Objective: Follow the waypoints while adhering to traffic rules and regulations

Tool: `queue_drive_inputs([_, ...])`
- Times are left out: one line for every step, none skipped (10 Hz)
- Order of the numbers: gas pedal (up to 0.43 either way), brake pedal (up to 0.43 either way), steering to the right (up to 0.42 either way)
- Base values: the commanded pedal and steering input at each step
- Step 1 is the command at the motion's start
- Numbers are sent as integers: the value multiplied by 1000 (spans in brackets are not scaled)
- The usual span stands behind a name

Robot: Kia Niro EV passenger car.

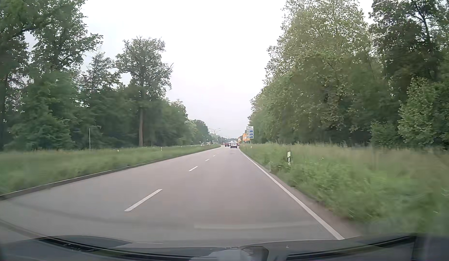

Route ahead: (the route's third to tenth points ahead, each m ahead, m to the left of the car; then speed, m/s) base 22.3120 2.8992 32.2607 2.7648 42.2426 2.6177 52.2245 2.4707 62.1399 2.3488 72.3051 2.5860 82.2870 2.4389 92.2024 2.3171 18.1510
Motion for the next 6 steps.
queue_drive_inputs([138, 0, -1])
queue_drive_inputs([138, 0, -1])
queue_drive_inputs([138, 0, -1])
queue_drive_inputs([138, 0, -1])
queue_drive_inputs([138, 0, -1])
queue_drive_inputs([138, 0, -1])
